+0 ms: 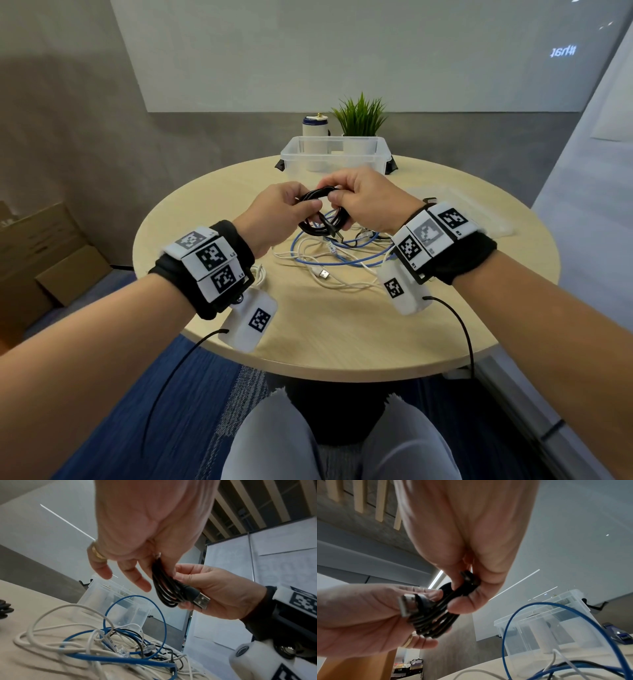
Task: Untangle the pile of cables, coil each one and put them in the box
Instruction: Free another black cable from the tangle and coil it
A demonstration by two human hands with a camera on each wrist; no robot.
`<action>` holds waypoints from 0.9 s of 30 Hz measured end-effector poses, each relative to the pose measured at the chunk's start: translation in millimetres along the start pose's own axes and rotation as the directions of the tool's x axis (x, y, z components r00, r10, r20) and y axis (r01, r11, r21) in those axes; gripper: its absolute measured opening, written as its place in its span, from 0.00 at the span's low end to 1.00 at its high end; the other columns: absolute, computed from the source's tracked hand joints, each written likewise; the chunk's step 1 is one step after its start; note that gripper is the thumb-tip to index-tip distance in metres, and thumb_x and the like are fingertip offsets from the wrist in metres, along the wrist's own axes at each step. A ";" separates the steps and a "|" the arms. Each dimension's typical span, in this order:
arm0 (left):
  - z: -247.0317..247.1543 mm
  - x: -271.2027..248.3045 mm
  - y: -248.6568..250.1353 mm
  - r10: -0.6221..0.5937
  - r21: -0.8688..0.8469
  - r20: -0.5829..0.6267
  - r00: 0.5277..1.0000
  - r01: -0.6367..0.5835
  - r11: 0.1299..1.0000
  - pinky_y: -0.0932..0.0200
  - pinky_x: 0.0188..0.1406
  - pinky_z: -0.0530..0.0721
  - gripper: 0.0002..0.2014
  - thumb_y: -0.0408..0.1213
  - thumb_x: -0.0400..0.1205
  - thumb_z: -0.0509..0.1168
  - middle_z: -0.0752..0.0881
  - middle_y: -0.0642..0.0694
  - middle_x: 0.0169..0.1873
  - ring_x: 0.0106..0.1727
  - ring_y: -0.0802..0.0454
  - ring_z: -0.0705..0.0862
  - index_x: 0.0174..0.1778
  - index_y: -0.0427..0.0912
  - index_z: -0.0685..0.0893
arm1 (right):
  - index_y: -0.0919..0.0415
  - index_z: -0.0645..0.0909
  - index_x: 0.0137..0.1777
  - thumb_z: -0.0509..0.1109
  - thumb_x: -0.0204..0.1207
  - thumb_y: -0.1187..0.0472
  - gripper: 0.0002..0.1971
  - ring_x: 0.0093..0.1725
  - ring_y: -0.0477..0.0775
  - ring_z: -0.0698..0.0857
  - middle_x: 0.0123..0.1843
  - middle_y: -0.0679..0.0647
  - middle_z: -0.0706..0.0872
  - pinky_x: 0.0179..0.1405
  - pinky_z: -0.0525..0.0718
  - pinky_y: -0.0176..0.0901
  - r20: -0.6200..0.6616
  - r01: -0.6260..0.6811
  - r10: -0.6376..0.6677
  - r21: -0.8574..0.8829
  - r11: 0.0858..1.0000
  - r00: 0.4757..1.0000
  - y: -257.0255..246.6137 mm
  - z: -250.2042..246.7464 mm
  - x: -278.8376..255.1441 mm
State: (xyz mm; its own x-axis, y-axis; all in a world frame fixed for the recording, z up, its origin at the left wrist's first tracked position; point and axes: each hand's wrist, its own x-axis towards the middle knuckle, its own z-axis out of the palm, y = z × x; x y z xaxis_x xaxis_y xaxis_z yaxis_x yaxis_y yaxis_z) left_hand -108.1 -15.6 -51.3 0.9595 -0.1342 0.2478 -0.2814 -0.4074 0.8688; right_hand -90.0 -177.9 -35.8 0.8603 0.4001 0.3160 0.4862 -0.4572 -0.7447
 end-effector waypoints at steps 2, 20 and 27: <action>0.0 1.3 -0.7 -0.008 0.031 -0.001 1.000 0.008 0.999 0.54 0.42 0.73 0.07 0.39 0.82 0.65 0.84 0.47 0.33 0.38 0.49 0.76 0.38 0.46 0.83 | 0.58 0.82 0.57 0.58 0.83 0.70 0.13 0.32 0.48 0.78 0.34 0.53 0.75 0.31 0.86 0.40 0.005 0.004 -0.004 -0.017 1.000 1.000 -0.1 0.4 0.6; -3.5 -7.0 8.3 -0.091 -0.054 0.211 0.973 0.104 0.993 0.67 0.43 0.73 0.09 0.37 0.83 0.59 0.82 0.51 0.38 0.42 0.57 0.76 0.37 0.43 0.80 | 0.69 0.80 0.52 0.56 0.86 0.62 0.13 0.35 0.55 0.72 0.36 0.55 0.77 0.33 0.72 0.44 0.134 -0.033 0.044 -0.082 0.996 0.990 3.0 -0.6 -5.4; -9.3 -1.5 8.3 0.017 0.219 -0.056 0.998 -0.004 0.976 0.60 0.28 0.70 0.17 0.38 0.71 0.76 0.75 0.50 0.30 0.29 0.54 0.71 0.37 0.47 0.70 | 0.68 0.81 0.55 0.57 0.85 0.66 0.10 0.33 0.53 0.75 0.32 0.53 0.76 0.31 0.77 0.42 0.035 -0.072 0.072 -0.005 0.997 0.997 5.3 2.4 -4.6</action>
State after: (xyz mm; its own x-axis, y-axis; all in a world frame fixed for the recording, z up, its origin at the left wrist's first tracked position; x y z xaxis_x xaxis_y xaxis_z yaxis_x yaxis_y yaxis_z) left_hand -111.7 -10.4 -40.4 0.9539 -0.0900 0.2865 -0.2821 -0.5951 0.7525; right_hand -91.8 -180.3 -42.6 0.8871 0.3939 0.2406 0.4239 -0.4889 -0.7624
